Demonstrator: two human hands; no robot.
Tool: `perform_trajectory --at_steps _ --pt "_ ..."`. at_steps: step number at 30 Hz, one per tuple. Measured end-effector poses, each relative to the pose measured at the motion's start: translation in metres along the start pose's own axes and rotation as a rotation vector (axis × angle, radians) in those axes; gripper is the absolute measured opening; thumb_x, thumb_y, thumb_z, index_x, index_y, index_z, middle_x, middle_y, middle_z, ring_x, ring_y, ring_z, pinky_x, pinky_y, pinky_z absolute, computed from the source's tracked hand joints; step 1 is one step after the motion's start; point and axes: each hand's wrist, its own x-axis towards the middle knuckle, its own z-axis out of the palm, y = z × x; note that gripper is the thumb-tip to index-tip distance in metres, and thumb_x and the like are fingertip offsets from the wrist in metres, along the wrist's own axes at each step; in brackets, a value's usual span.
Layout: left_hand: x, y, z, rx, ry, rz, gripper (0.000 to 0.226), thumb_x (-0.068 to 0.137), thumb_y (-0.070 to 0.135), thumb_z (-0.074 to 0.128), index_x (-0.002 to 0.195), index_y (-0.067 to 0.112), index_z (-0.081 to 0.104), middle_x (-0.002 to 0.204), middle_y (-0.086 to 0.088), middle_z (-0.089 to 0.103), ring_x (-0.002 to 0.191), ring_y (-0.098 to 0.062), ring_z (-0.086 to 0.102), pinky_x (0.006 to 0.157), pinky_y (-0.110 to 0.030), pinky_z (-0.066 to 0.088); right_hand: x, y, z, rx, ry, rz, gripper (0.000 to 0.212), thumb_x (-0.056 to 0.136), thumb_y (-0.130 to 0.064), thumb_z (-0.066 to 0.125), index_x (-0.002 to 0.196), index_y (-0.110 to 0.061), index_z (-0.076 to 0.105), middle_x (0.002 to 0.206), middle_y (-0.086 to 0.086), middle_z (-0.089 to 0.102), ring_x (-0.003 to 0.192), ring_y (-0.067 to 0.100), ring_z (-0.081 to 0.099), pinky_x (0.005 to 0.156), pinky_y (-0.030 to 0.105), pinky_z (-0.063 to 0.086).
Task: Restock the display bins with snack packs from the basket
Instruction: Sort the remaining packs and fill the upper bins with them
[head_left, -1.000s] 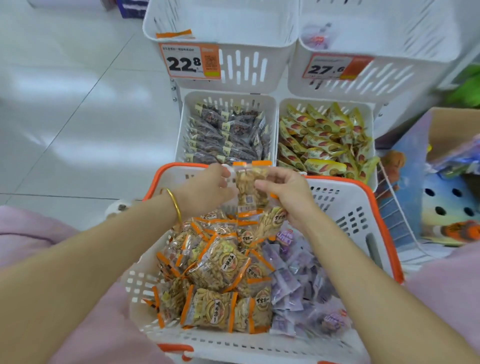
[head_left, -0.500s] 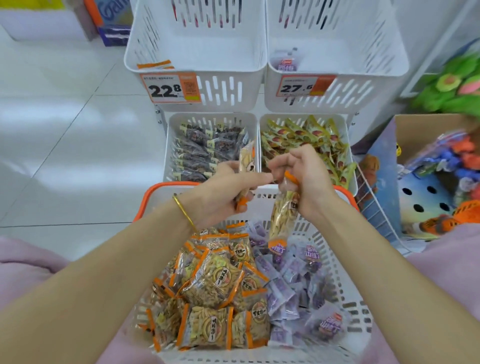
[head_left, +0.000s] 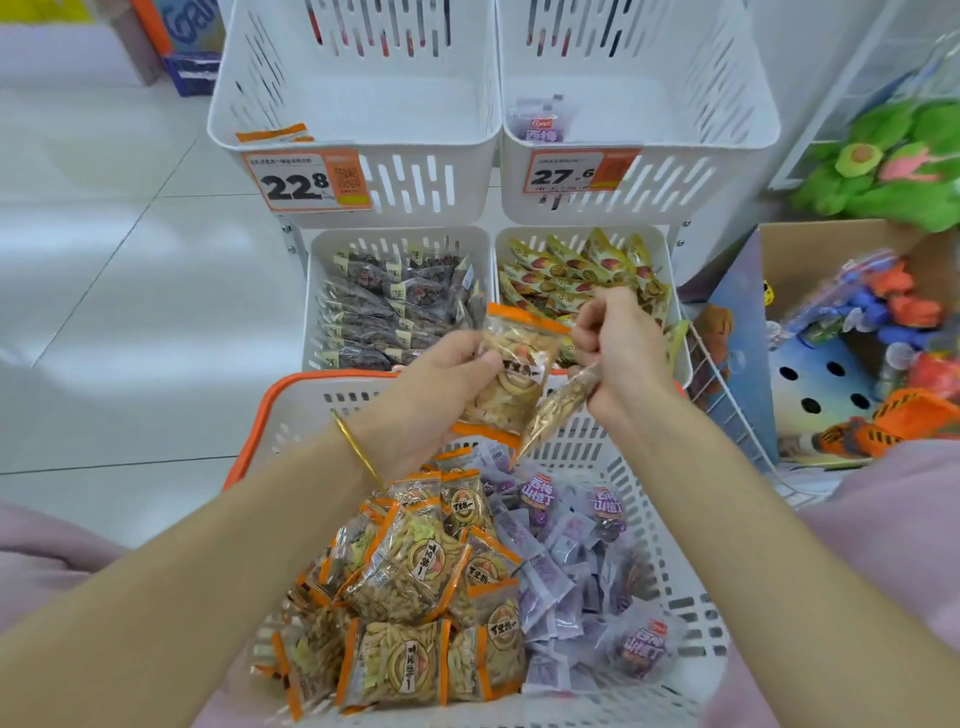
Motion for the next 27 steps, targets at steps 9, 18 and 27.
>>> perform_trajectory --at_steps 9,18,27 --pt "-0.005 -0.008 0.017 0.49 -0.099 0.226 0.062 0.072 0.017 0.08 0.119 0.019 0.04 0.103 0.003 0.06 0.083 -0.005 0.06 0.066 -0.017 0.051 0.011 0.019 0.022 0.283 0.237 0.159 0.032 0.091 -0.016 0.038 0.061 -0.019 0.029 0.06 0.002 0.026 0.063 0.021 0.028 0.066 0.035 0.03" --pt "0.004 0.016 -0.028 -0.016 -0.152 0.098 0.035 0.089 0.0 0.057 0.122 0.01 0.054 0.106 -0.008 0.068 0.094 -0.021 0.065 0.088 -0.039 0.054 0.015 -0.012 -0.002 -0.24 -0.497 -0.064 0.032 0.091 -0.04 0.057 0.115 -0.019 0.064 0.101 -0.001 0.067 0.087 0.016 0.062 0.075 0.036 0.051" --pt "0.024 0.065 -0.092 0.239 0.055 0.331 0.058 0.078 0.015 0.072 0.129 0.016 0.045 0.121 -0.007 0.06 0.109 -0.023 0.06 0.087 -0.036 0.052 0.029 -0.077 0.077 -0.603 -0.658 -0.498 0.02 0.08 -0.026 0.073 0.096 -0.022 0.061 0.071 -0.009 0.059 0.055 0.003 0.053 0.042 0.021 0.04"
